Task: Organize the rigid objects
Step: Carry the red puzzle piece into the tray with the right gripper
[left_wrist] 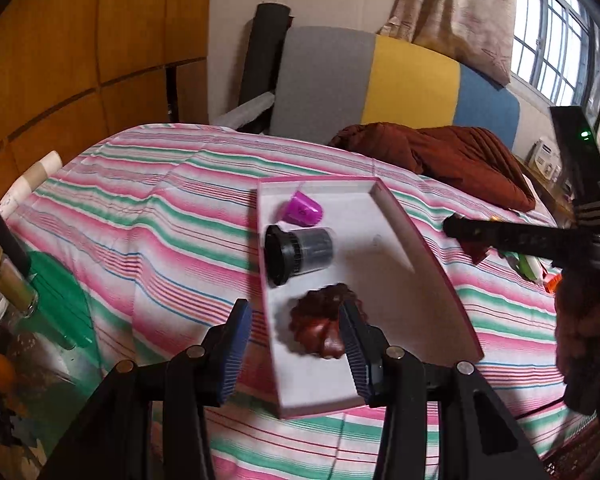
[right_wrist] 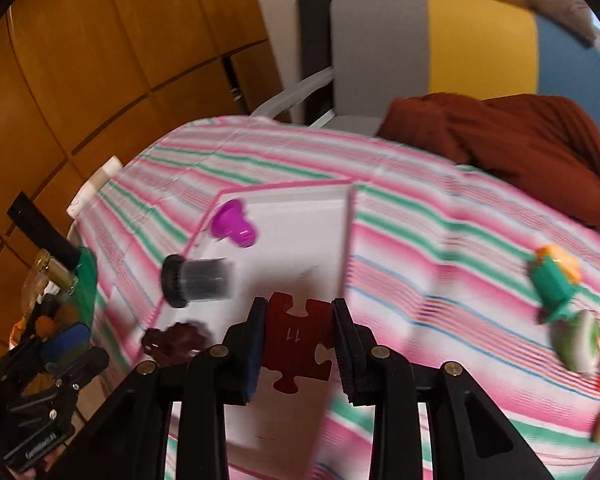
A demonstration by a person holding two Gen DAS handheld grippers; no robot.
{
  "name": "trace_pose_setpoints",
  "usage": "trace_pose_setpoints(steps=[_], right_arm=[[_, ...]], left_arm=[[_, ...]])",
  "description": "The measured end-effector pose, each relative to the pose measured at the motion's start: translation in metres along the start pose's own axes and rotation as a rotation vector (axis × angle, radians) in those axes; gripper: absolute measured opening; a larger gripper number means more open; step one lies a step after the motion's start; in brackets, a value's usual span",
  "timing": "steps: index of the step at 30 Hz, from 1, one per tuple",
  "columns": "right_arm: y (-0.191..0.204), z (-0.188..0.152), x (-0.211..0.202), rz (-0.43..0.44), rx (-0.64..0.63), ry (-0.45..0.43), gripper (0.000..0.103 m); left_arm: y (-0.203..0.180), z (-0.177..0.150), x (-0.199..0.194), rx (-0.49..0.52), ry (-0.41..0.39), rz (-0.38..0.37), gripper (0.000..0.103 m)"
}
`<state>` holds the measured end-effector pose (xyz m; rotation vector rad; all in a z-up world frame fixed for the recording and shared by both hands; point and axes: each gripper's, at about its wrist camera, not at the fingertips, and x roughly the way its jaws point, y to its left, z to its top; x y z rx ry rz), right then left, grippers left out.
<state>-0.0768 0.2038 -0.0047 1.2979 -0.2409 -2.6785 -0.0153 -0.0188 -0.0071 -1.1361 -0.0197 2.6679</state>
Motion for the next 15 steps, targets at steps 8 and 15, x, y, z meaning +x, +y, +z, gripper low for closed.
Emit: trace_pose_setpoints(steps=[8,15], right_arm=[[0.033,0.004,0.054,0.019,0.006,0.114,0.032],[0.04,-0.002,0.089,0.043,0.038,0.179,0.035]], left_arm=[[0.02,-0.005,0.004,-0.05,0.013,0.027,0.045],[0.024,-0.008,0.007,-0.057,0.026,0.026,0.045]])
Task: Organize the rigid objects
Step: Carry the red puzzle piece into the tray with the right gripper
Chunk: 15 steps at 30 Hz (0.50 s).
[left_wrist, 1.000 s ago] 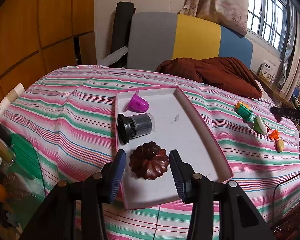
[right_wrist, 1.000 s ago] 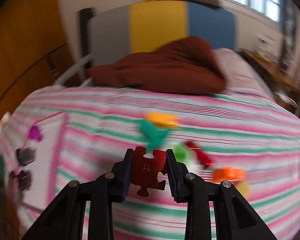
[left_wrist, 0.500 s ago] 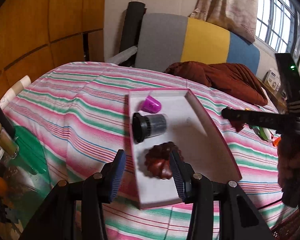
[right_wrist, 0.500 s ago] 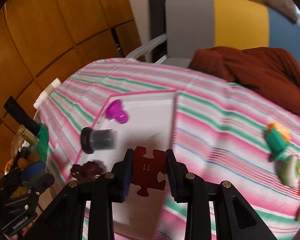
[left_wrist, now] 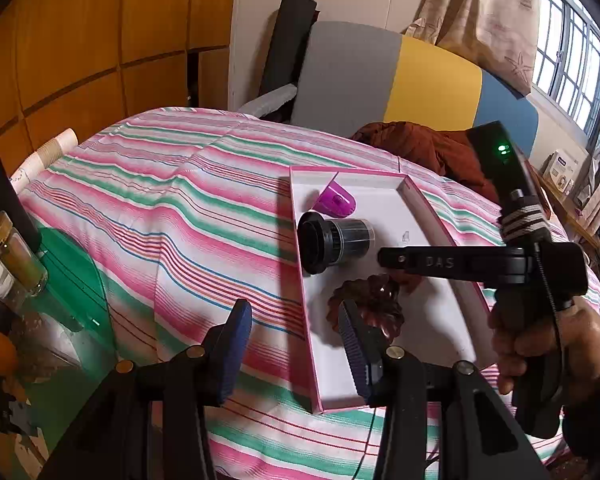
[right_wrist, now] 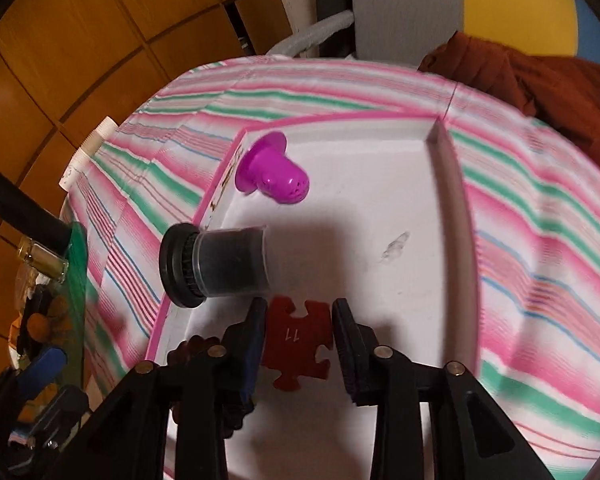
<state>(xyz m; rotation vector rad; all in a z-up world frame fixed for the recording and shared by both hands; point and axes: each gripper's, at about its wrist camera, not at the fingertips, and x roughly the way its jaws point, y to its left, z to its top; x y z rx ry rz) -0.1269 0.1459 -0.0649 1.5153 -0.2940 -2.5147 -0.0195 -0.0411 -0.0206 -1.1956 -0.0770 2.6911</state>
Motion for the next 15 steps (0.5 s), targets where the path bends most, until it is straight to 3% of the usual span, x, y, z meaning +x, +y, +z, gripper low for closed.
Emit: trace_pose_setpoints(steps=[4,15], right_arm=[[0.001,-0.003,-0.001,0.022,0.004,-0.022,0.046],[0.002,-0.009,-0.046,0.01,-0.025,-0.158,0.047]], left_arm=[[0.0,-0.001,0.001,0.002,0.002,0.004,0.045],[-0.009,0.001,-0.005,0.03,-0.009,-0.001,0.045]])
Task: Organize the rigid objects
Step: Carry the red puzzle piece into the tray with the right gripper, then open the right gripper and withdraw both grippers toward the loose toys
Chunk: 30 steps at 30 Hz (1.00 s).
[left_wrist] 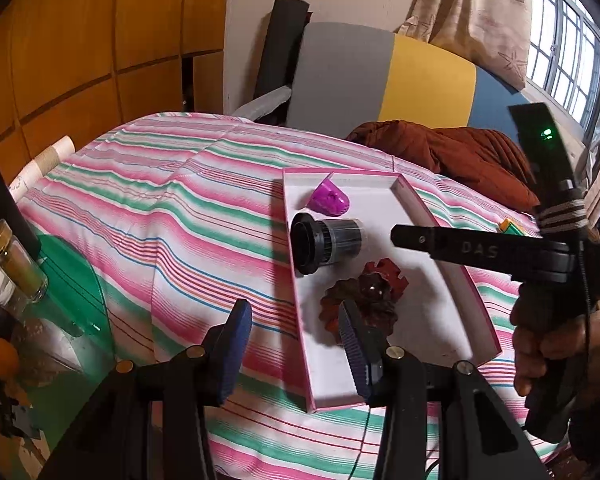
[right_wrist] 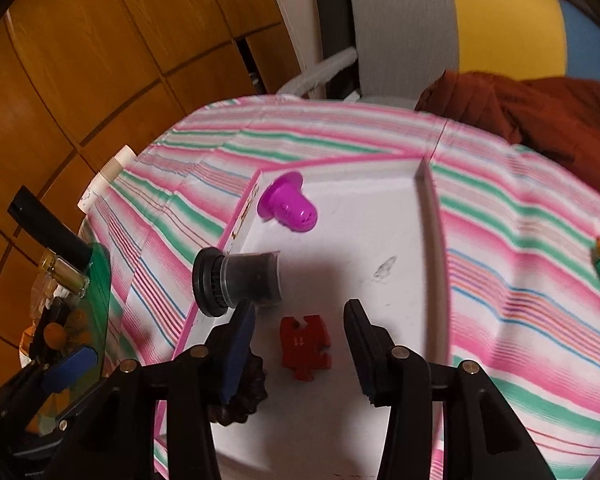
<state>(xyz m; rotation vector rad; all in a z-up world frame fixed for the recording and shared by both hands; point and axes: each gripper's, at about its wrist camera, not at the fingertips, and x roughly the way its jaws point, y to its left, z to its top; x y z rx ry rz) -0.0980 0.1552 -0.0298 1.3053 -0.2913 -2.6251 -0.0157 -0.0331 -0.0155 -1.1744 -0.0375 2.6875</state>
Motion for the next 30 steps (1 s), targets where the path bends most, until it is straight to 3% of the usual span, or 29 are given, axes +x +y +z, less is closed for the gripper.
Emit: trace_pose_setpoints(steps=[11,22,30], right_arm=[[-0.034,-0.01,-0.06,-0.093,-0.026,-0.129,0.055],[-0.111,-0.026,-0.108,-0.227,0.089,-0.186,0.061],[-0.184,-0.038,-0.147,-0.355,0.197,-0.222,0.065]], left_arm=[[-0.017,0.006,-0.009,0.051,-0.014,-0.011,0.045],[-0.044,0.009,-0.016,0.122,-0.028,-0.029,0.045],[-0.072,0.012,-0.017,0.174,-0.026,-0.085,0.045]])
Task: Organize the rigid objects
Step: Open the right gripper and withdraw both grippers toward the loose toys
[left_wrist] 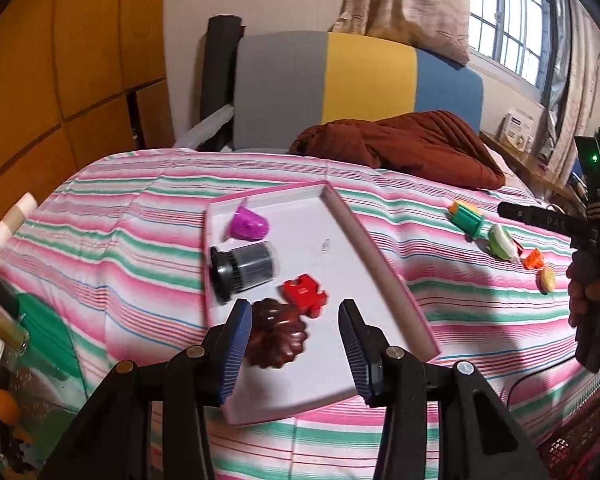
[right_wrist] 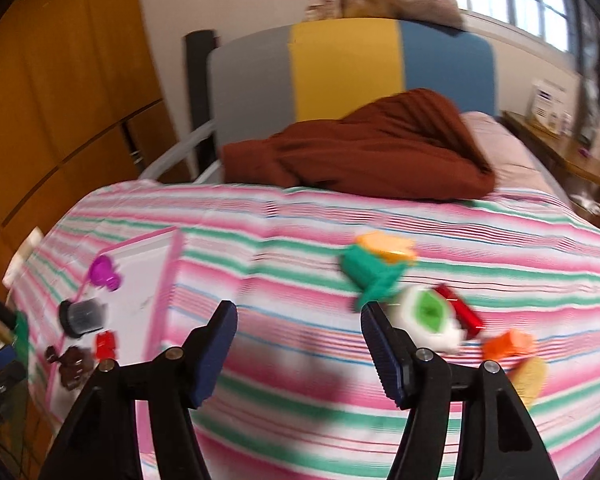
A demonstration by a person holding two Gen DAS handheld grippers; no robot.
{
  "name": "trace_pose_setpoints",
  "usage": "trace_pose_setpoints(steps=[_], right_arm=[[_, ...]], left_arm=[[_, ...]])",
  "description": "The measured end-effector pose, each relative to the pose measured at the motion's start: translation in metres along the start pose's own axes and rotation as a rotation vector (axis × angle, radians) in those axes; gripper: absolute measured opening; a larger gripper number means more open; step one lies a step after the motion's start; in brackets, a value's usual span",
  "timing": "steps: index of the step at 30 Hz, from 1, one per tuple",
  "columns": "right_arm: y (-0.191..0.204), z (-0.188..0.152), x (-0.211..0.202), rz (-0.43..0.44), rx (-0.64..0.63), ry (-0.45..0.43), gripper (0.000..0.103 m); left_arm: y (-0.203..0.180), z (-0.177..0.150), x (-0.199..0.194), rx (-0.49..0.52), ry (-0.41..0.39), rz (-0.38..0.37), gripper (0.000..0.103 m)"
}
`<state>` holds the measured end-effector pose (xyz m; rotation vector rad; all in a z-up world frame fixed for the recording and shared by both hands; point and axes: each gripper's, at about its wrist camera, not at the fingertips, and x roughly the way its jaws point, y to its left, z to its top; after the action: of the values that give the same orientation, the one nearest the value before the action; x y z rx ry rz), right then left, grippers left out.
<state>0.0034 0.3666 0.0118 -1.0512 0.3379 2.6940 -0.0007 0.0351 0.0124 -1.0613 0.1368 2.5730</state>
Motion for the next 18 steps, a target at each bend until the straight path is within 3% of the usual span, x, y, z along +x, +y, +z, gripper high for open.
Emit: trace_pose_setpoints(steps=[9,15,18], right_arm=[[-0.09,0.002,-0.011,-0.182,0.124,-0.041,0.071],[-0.168,-0.022,-0.013,-0.341,0.362,-0.029,0.071],[-0.195,-0.028,-0.019,-0.355,0.505,-0.032,0.071]], left_arm=[[-0.031,0.004,0.004,0.056,0.037,-0.084,0.045],[-0.06,0.012,0.005,0.096,0.031,-0.167,0.045],[-0.077,0.019,0.014,0.104,0.052,-0.205,0.045]])
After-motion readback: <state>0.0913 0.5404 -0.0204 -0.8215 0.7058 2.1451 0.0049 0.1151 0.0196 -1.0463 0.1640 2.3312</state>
